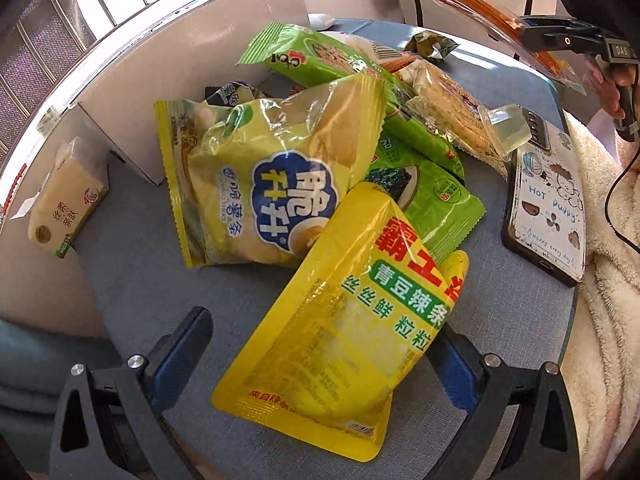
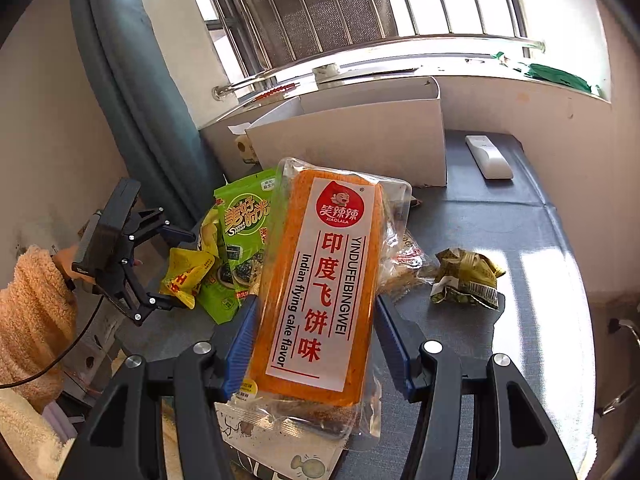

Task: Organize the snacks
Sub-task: 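Grasp the yellow snack bag with the left tool while the right tool holds the orange package, then carry the orange package and yellow bag into the white box and release both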

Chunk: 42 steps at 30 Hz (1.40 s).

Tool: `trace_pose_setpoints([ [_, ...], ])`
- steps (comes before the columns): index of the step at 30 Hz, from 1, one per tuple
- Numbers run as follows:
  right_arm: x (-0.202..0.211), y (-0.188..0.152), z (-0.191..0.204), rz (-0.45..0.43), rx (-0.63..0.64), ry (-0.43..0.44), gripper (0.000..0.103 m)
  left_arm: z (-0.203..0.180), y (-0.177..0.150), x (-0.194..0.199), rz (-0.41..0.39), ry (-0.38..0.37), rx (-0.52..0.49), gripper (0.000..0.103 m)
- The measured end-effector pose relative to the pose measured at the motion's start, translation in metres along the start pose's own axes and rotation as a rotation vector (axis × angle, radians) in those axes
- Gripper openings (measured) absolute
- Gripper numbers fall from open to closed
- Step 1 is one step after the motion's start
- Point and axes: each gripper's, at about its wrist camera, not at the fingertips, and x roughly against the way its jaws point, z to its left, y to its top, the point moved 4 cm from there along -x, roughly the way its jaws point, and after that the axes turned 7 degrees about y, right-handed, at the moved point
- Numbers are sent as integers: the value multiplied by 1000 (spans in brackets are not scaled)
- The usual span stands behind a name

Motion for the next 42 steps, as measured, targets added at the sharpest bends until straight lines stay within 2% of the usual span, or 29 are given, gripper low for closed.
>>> trace_pose_setpoints([
  [2,-2,0,-1,5,-1,-2,62,5,-1,-4,21,-68,73,99],
  [4,-3,-1,0,9,1,-2,62,9,-5,-1,15,-114,142,88],
  [5,-3,-2,0,12,3,-1,62,7,-7,3,2,-115,135,79],
  [7,-4,-2,1,15,4,1,62,1,-12,10,-8,-111,128,67],
  [9,-5,-2,3,16,6,3,62,-5,-15,19,-20,-76,142,62],
  [10,-5,-2,3,16,6,5,62,-8,-17,23,-35,-62,149,56],
  [11,-6,-1,4,15,5,9,62,-11,-18,28,-49,-57,171,41],
  [12,-7,-2,6,16,6,11,62,-10,-20,34,-60,-56,217,34],
  [15,-8,-1,11,19,19,19,62,-11,-24,51,-131,-52,317,32],
  [18,-10,2,14,24,22,23,62,-5,-29,62,-161,-23,425,30],
  [19,-10,3,16,21,26,25,62,-1,-32,70,-190,-36,473,30],
  [24,-8,23,19,-8,31,52,62,15,-2,118,-391,-52,643,30],
  [26,-7,40,19,-18,34,64,62,28,17,129,-451,-77,694,30],
  [29,-5,77,20,-47,84,34,62,52,53,136,-509,-71,745,30],
  [32,-9,120,14,-70,115,8,62,89,90,132,-542,-65,823,30],
  [36,-29,186,-8,-77,89,-23,62,140,142,117,-550,-69,897,30],
  [39,-52,226,-29,-55,59,-65,62,172,178,94,-509,-27,909,30],
  [42,-79,252,-49,-11,46,-105,62,197,201,68,-448,-4,932,30],
])
